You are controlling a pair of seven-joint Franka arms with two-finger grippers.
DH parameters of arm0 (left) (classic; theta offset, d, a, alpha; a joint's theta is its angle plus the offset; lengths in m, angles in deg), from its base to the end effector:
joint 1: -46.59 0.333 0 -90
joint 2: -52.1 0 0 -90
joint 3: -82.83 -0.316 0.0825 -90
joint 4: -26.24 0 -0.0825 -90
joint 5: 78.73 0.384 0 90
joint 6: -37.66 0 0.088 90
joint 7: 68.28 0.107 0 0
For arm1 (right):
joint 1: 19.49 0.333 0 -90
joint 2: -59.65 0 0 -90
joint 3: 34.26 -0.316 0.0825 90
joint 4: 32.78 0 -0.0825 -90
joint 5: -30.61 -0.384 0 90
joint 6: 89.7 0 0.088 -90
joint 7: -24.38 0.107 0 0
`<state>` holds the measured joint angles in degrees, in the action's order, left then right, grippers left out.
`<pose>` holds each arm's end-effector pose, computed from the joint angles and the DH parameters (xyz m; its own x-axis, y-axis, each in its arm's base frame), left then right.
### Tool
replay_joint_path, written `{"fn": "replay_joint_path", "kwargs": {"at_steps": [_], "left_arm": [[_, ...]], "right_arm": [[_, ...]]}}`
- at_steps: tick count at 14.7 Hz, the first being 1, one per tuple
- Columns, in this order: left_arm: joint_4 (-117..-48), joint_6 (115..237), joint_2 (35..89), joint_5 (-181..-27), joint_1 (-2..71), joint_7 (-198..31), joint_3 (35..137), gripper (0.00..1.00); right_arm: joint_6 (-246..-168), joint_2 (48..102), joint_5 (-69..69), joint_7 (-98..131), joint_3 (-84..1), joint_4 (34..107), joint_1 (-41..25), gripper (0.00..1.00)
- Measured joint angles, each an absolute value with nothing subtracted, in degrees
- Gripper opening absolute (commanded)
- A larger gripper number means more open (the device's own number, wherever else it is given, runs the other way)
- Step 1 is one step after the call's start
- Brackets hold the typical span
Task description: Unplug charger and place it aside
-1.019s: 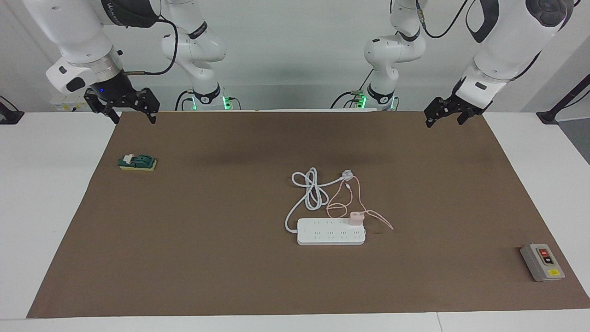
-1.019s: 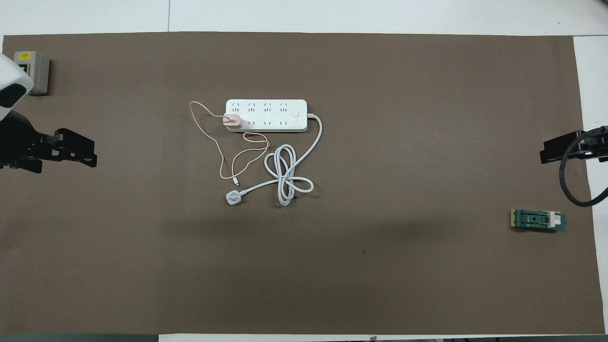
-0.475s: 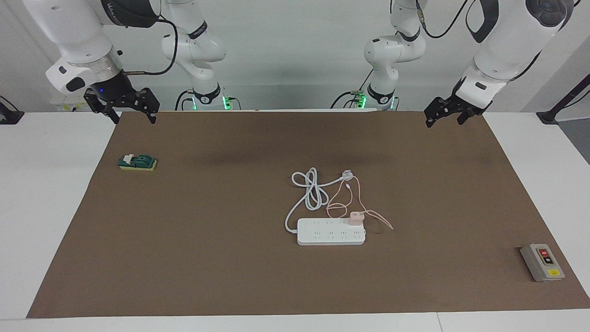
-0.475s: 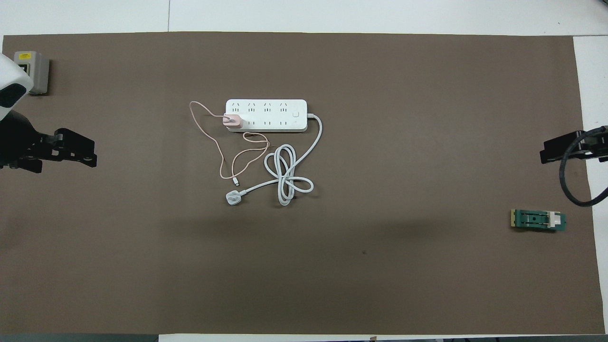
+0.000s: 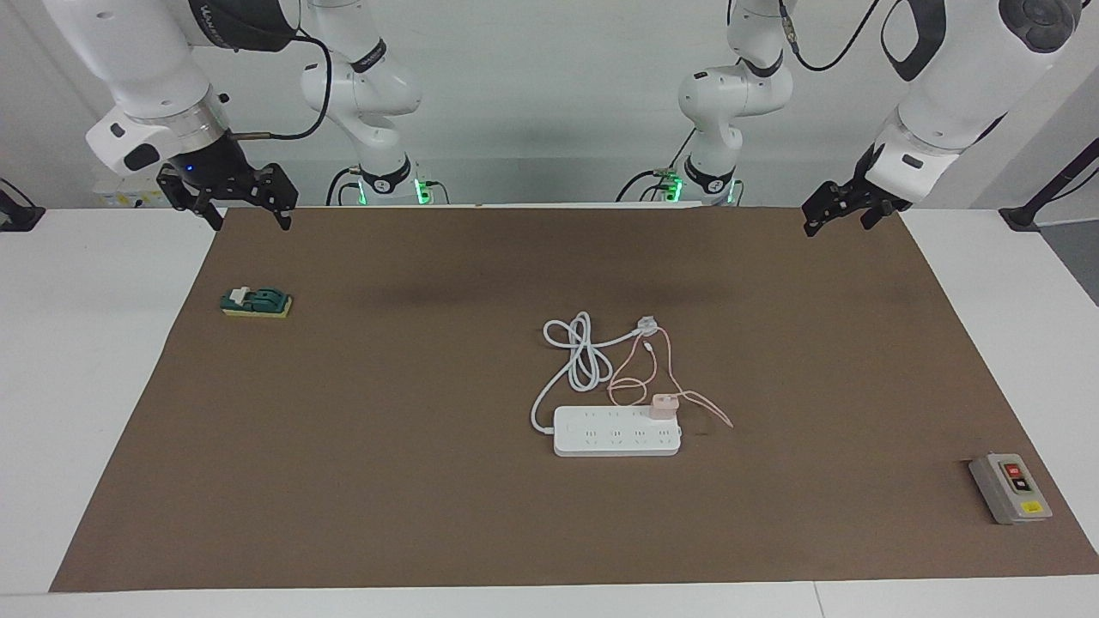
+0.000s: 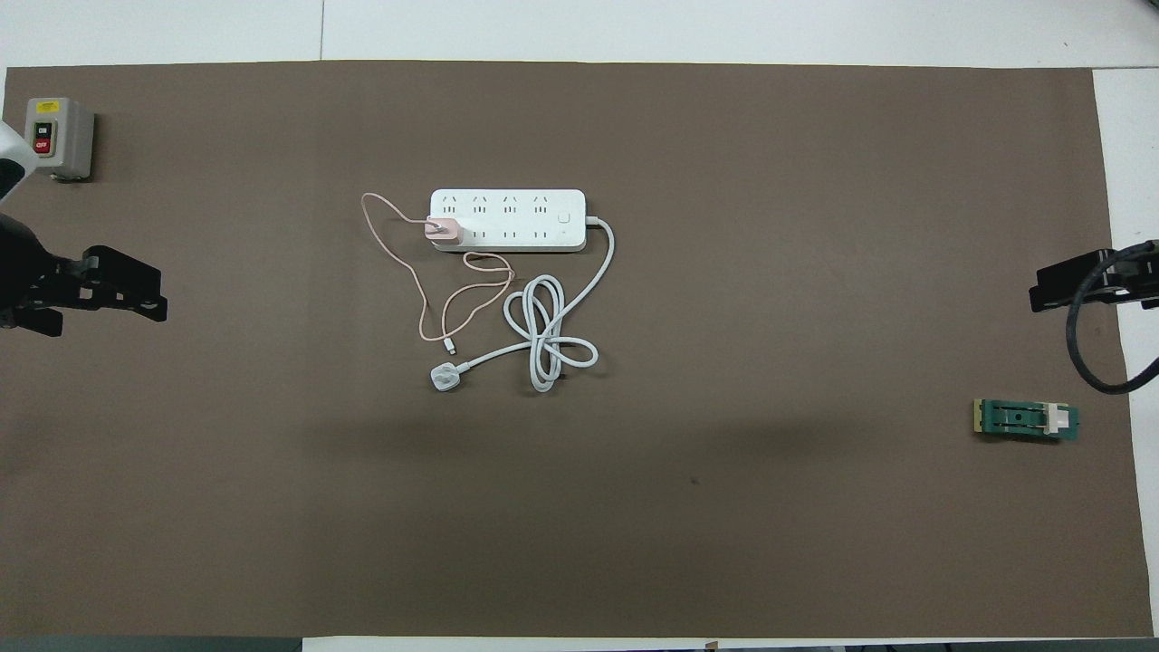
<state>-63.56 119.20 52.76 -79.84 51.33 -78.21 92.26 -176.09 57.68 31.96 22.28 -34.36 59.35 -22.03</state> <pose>0.5391 -0.0460 0.6082 0.9837 0.0892 -0.1562 0.0894 -0.9960 -0.0058 0.5360 -0.0255 0.6206 0.9978 -0.0073 -0.0666 -0.0059 -0.9998 0.0212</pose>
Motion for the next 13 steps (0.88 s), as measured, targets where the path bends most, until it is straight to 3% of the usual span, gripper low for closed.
{"fn": "replay_joint_path", "kwargs": {"at_steps": [7, 13], "left_arm": [[-64.6, 120.2, 52.8, -82.1, 51.1, -97.2, 92.6, 1.0], [-65.0, 126.8, 57.0, -84.6, 45.3, -124.2, 92.8, 1.0]], "right_arm": [[-184.2, 59.0, 25.8, 44.0, -34.7, 64.4, -16.1, 1.0], [-194.8, 66.7, 15.8, 66.2, -34.9, 65.0, -9.9, 1.0]]}}
